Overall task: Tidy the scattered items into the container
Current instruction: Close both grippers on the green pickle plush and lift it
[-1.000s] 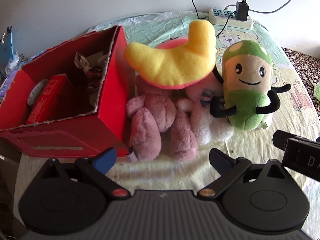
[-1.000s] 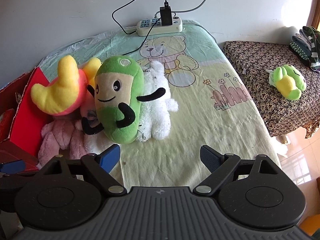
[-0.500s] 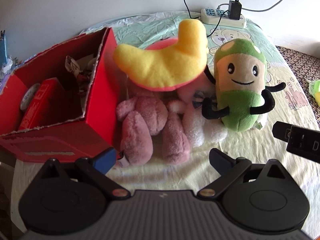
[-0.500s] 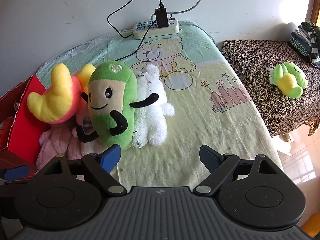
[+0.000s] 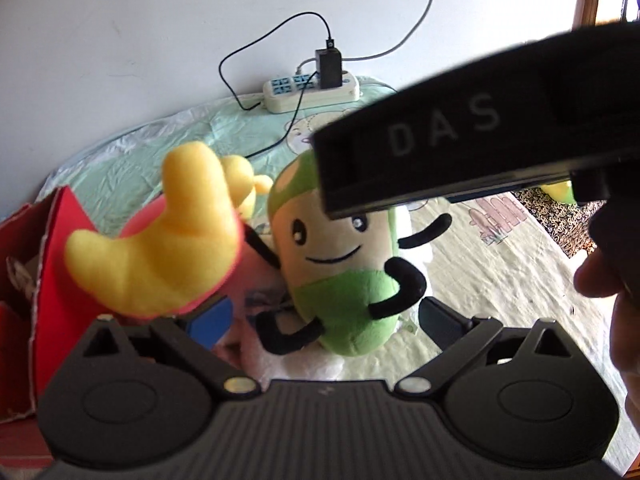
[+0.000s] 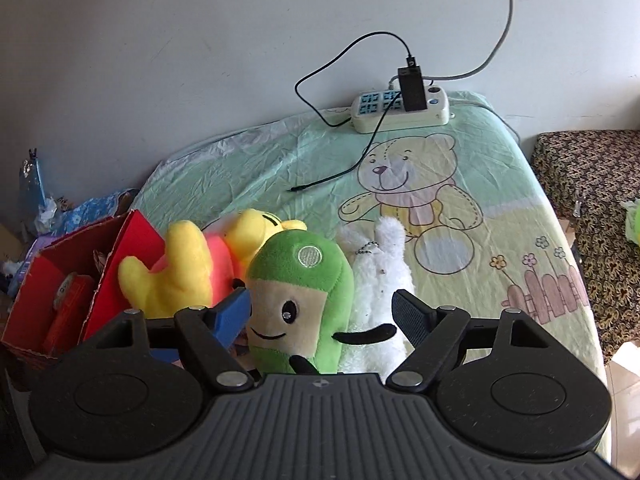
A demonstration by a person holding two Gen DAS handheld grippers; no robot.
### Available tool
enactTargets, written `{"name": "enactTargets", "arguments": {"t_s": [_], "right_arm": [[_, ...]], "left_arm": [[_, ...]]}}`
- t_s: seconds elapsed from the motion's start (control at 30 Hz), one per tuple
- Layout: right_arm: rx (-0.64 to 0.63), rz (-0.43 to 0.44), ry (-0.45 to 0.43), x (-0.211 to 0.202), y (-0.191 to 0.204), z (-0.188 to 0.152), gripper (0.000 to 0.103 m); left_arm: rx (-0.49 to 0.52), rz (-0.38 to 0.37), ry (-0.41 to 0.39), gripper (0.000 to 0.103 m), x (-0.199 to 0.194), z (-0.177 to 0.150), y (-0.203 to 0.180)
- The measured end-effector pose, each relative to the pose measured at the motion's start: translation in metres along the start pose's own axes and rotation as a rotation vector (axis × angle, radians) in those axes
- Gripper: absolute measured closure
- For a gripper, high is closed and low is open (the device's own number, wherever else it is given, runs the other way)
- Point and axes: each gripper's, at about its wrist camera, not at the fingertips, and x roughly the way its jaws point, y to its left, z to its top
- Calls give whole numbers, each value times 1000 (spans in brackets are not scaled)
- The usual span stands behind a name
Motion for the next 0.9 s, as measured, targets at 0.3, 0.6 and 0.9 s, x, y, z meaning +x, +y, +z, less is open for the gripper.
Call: {"name": "enactTargets", "arguments": {"t_s": [0.3,0.6,0.9], "right_arm": [[87,108,71,24,-14,5,38],[97,124,56,23,-16,2,46],[113,175,-67,-18,-17,-11,48]], "left_arm": [[-2,-62,44,35,32,3,2],[-14,-57,39,38,30,0,-1],[-2,-29,-53,40,-20,-3,-18]]}}
